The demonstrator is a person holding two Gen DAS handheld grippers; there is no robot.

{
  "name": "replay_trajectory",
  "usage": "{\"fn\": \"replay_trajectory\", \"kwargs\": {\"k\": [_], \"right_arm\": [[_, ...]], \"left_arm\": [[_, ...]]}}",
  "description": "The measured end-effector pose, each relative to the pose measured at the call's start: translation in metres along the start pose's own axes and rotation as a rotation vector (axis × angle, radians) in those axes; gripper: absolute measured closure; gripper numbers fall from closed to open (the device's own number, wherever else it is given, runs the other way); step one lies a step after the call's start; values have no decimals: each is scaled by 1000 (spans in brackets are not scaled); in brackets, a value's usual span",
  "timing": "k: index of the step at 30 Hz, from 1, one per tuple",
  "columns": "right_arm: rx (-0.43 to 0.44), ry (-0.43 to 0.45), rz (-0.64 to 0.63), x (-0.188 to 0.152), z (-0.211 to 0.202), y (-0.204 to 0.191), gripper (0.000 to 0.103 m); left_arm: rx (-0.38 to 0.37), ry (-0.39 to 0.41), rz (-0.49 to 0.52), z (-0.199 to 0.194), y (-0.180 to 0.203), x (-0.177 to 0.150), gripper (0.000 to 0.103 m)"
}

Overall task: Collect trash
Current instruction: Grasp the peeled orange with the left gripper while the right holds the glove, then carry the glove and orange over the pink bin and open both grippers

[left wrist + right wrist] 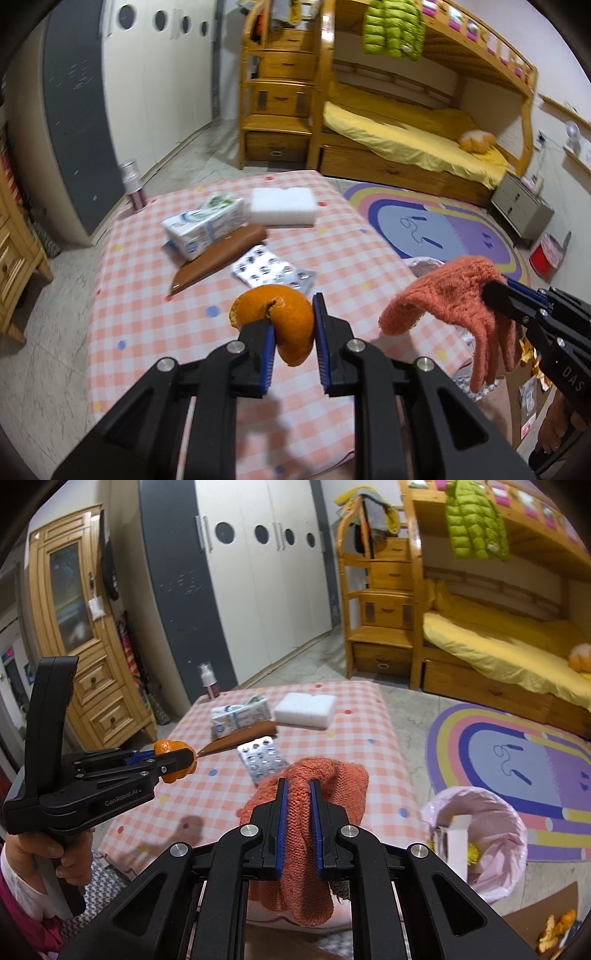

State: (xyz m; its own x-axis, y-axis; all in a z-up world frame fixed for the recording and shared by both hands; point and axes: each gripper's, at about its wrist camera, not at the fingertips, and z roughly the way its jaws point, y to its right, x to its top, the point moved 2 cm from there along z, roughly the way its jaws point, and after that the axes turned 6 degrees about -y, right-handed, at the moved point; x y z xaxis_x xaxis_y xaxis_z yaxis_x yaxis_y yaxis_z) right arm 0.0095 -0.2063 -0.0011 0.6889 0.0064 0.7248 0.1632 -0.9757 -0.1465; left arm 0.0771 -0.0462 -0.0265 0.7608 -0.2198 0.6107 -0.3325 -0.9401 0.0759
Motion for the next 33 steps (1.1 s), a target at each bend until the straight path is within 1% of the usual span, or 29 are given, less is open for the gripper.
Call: {"fn": "replay_trajectory", "kwargs": {"k": [4, 11, 16, 22, 25, 28, 30, 31, 33], "right_arm": [[-48, 18, 51, -4, -15, 28, 91], [-156, 43, 147, -16, -37, 87, 91], [-229, 38, 211, -25, -41, 129, 91], [-285, 12, 293, -30, -29, 181, 91], [-298, 2, 317, -30, -22, 199, 91], [-309, -9, 340, -29, -12, 219, 91], [-304, -21, 358, -27, -3, 232, 91], [-300, -27, 363, -27, 1, 236, 88], [-294, -43, 385, -26, 10, 248, 85]], "left_arm": [[-35, -3, 70, 8, 35, 9, 86], [-128, -5, 222, 30, 115, 26, 86], [-178, -36, 313, 56, 167, 34, 86], [-245, -84, 368, 92, 216, 48, 85], [-280, -111, 386, 113, 240, 55, 85], [-298, -135, 398, 134, 255, 62, 85], [-293, -147, 407, 149, 264, 67, 83], [-290, -150, 410, 155, 267, 68, 80], [-280, -164, 414, 166, 271, 72, 62]]}}
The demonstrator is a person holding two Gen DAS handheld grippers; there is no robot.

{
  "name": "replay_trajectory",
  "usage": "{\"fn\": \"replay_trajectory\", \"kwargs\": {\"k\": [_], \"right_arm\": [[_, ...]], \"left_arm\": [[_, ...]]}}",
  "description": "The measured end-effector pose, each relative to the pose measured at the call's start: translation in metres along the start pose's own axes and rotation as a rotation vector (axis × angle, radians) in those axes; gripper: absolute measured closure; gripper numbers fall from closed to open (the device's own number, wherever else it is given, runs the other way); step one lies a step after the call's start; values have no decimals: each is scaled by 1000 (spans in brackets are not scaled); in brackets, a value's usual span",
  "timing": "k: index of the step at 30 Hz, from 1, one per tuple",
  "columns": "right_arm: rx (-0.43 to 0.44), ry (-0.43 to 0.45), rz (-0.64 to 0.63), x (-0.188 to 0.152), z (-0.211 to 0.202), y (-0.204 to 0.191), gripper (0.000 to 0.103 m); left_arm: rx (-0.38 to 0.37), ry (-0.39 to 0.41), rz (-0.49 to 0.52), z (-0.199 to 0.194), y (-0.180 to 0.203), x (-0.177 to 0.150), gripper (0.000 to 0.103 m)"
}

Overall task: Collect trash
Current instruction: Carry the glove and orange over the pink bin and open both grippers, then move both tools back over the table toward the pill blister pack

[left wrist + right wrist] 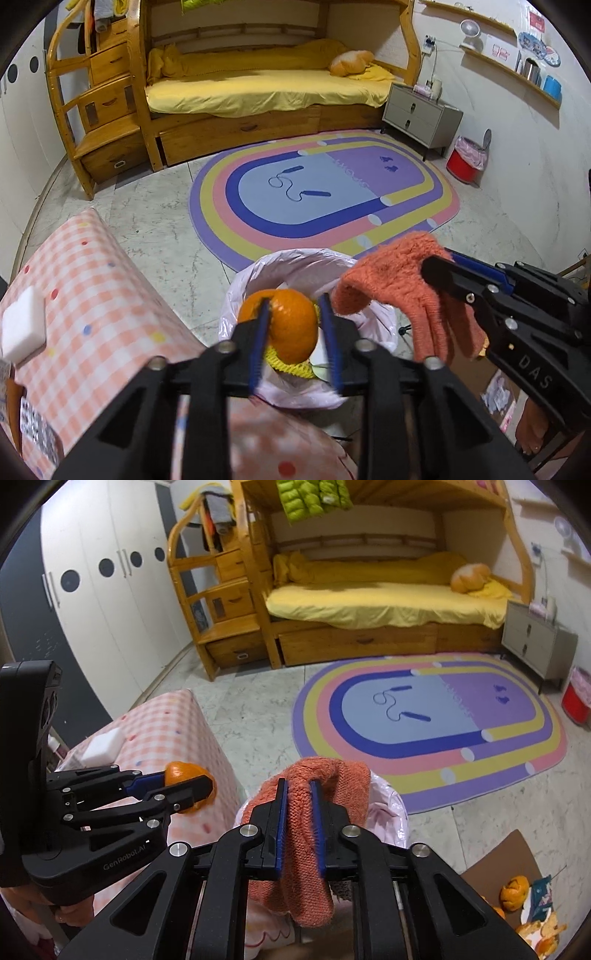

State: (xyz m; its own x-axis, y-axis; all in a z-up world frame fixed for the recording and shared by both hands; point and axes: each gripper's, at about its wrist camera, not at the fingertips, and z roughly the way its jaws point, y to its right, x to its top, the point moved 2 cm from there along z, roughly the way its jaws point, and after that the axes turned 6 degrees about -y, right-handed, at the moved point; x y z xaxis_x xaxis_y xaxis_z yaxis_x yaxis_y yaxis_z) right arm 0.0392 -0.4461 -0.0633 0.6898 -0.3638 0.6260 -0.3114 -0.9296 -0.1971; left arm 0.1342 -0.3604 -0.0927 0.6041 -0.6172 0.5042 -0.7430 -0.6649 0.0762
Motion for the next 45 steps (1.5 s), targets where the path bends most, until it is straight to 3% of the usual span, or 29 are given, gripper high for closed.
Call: {"fn": "replay_trajectory", "kwargs": {"k": [1, 2, 8, 16, 32, 42, 45], "right_arm": [[5, -12, 10, 2, 6, 4, 82], [10, -15, 21, 4, 10, 8, 82], [9, -2, 65, 6, 8, 16, 75], [47, 31, 48, -17, -27, -13, 75], [246, -7, -269, -53, -54, -177, 75], [294, -58, -405, -75, -38, -257, 75], [299, -65, -431, -79, -30, -274, 69]], "left_arm": [[3, -5, -9, 5, -3, 2, 46], [3, -1, -16, 7, -5, 4, 44], [-13, -8, -79, 11, -25, 4, 44], [95, 47, -161, -34, -54, -30, 43], [350, 112, -444, -157, -165, -156, 35], [471, 140, -597, -200, -232, -221, 33], [491, 129, -611, -202, -244, -238, 33]]}}
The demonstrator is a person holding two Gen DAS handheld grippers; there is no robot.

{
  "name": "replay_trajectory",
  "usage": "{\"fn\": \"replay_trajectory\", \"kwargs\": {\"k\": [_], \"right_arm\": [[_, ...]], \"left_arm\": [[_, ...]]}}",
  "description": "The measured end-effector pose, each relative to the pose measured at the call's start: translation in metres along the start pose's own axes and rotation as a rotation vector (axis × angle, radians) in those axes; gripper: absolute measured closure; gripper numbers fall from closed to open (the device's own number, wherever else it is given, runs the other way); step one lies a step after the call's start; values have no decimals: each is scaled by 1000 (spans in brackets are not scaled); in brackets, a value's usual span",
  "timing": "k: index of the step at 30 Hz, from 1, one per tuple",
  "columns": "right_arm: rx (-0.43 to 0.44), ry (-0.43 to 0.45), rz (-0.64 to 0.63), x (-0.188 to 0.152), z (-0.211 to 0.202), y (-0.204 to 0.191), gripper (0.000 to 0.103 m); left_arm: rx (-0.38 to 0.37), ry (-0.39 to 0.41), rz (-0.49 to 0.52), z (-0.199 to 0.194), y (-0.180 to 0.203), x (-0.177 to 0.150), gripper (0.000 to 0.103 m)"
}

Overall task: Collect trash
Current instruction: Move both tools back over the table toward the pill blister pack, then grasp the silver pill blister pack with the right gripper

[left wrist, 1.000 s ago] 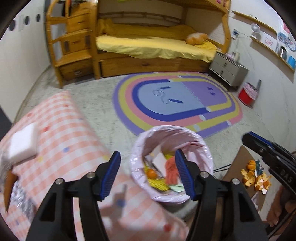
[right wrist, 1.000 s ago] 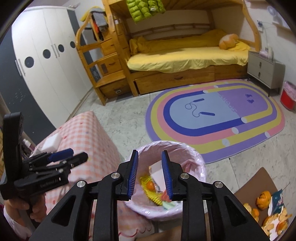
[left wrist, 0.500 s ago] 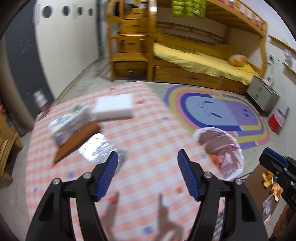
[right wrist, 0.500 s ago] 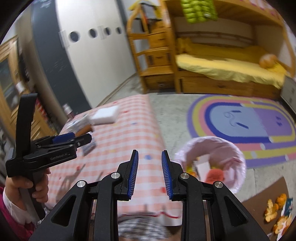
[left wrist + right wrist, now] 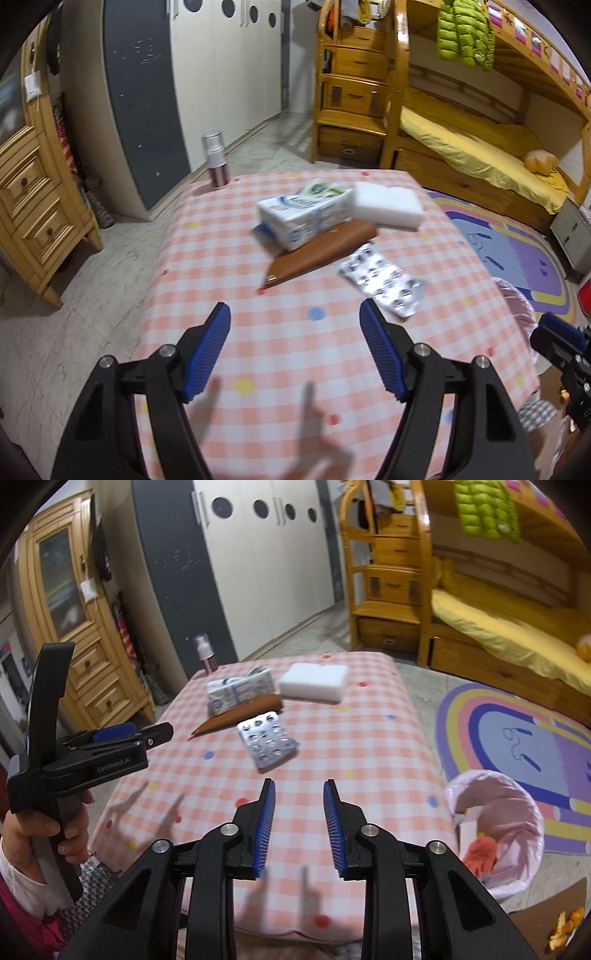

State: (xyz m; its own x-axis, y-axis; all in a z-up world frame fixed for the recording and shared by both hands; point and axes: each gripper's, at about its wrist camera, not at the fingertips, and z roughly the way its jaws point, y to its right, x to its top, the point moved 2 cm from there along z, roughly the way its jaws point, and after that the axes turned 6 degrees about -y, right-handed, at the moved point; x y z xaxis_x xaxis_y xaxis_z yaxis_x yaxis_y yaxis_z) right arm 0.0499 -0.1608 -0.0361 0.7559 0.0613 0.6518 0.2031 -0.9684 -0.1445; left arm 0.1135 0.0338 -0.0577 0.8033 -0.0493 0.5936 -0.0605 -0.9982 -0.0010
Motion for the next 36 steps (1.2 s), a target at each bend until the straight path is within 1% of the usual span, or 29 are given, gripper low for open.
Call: {"fn": "replay_trajectory", "kwargs": {"k": [2, 9, 11, 13, 17, 20, 23, 25, 27, 29, 33, 36], "right_arm": [[3, -17, -20, 2, 12, -8, 58], [-1, -91, -66, 16, 67, -20, 50], [3, -103, -77, 19, 81, -21, 45], [-7, -120, -99, 23, 94, -22, 38], [-10, -149, -130, 31, 116, -23, 29], [-14, -157, -148, 38, 129, -22, 26], [6, -188, -162, 41, 141, -21, 26], [-5, -187, -197, 40, 141, -23, 27], [-13, -185, -232, 37, 139, -27, 35], [-4, -186, -246, 36, 136, -29, 47], [-9, -178, -251, 28, 128, -30, 48], [-12, -144, -204, 24, 113, -25, 50]], "left_arm": [[-1, -7, -14, 4, -11, -4, 33], [29, -39, -49, 26, -37, -2, 32], [38, -44, -58, 33, -43, 2, 27], [50, -49, -60, 40, -46, 7, 24], [58, -53, -62, 55, -52, 19, 23], [60, -63, -69, 65, -54, 25, 23], [57, -69, -73, 70, -54, 27, 23], [53, -76, -74, 73, -54, 27, 23], [53, -80, -68, 75, -52, 26, 23], [55, -83, -61, 75, -51, 24, 23], [50, -87, -56, 75, -48, 21, 23], [39, -89, -38, 76, -43, 18, 23]]}}
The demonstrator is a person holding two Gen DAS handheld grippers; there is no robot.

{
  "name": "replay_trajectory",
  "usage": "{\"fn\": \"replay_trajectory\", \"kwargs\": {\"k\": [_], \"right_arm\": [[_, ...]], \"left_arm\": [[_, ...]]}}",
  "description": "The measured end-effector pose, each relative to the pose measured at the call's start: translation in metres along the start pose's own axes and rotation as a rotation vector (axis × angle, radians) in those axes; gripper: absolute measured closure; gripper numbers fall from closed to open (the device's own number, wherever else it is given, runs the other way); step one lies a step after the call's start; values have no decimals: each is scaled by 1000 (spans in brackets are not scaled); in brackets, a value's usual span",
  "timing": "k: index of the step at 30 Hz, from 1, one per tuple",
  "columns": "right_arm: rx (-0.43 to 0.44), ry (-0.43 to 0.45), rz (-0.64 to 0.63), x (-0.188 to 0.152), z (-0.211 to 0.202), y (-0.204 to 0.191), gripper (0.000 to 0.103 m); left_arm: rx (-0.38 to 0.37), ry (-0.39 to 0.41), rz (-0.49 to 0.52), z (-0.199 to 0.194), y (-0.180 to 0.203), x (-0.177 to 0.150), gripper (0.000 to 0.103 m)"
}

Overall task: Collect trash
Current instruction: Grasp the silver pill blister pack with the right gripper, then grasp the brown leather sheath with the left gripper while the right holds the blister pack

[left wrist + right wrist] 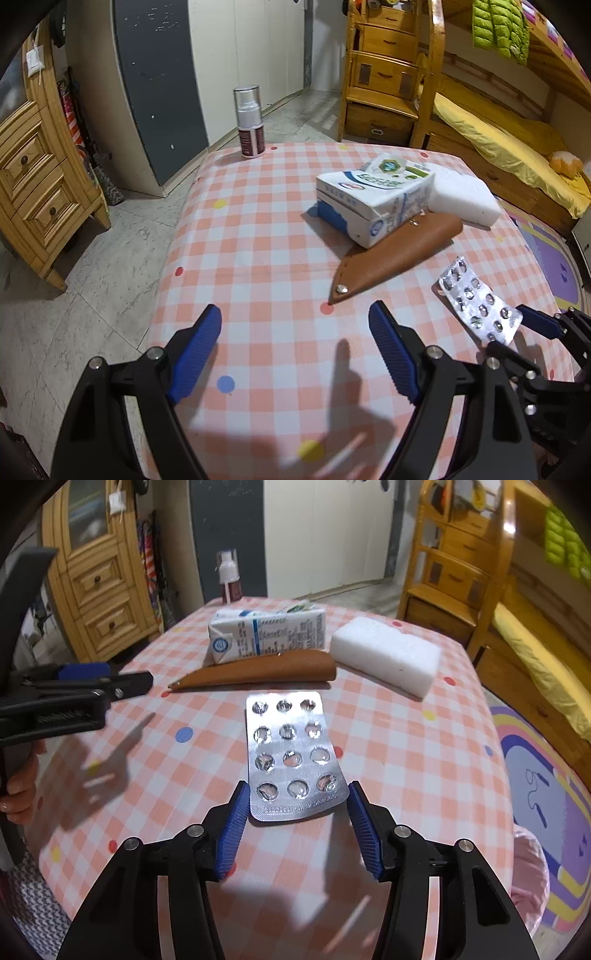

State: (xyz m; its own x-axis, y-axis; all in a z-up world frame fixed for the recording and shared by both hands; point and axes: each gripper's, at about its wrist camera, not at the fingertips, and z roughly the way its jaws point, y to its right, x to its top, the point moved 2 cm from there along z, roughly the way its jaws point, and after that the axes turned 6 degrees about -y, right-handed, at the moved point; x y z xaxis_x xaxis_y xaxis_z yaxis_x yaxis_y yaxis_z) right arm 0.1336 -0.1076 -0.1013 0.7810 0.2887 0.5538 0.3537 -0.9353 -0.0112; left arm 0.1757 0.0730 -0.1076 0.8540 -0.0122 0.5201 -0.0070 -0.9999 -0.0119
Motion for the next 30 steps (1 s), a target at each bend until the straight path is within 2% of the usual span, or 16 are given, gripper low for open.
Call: {"fn": "replay_trajectory", "kwargs": {"k": [4, 10, 14, 16, 17, 20, 26, 27, 29, 30], "right_arm": [[-16, 34, 66, -7, -21, 10, 50], [-45, 82, 97, -13, -46, 19, 50], [-42, 95, 127, -15, -53, 29, 49], [-44, 101, 141, -16, -57, 34, 49], [-45, 104, 146, -16, -58, 36, 48], [-48, 116, 171, -20, -63, 42, 48], [-57, 129, 219, -31, -72, 53, 48], [-57, 129, 225, -32, -72, 54, 48], [-52, 131, 237, -35, -74, 57, 48], [-52, 131, 239, -36, -74, 58, 48]], "left_arm": [[-37, -7, 32, 6, 13, 2, 23], [-102, -24, 61, 27, 33, 15, 42], [-96, -23, 85, 40, 43, 24, 43], [-100, -20, 114, 41, 50, 25, 48], [-109, -22, 132, 40, 54, 24, 54], [-183, -33, 165, 32, 65, 17, 64], [-242, -41, 222, 24, 86, 5, 64], [-233, -42, 212, 24, 87, 5, 61], [-224, -44, 175, 25, 87, 9, 47], [-224, -44, 163, 27, 88, 11, 45]]}}
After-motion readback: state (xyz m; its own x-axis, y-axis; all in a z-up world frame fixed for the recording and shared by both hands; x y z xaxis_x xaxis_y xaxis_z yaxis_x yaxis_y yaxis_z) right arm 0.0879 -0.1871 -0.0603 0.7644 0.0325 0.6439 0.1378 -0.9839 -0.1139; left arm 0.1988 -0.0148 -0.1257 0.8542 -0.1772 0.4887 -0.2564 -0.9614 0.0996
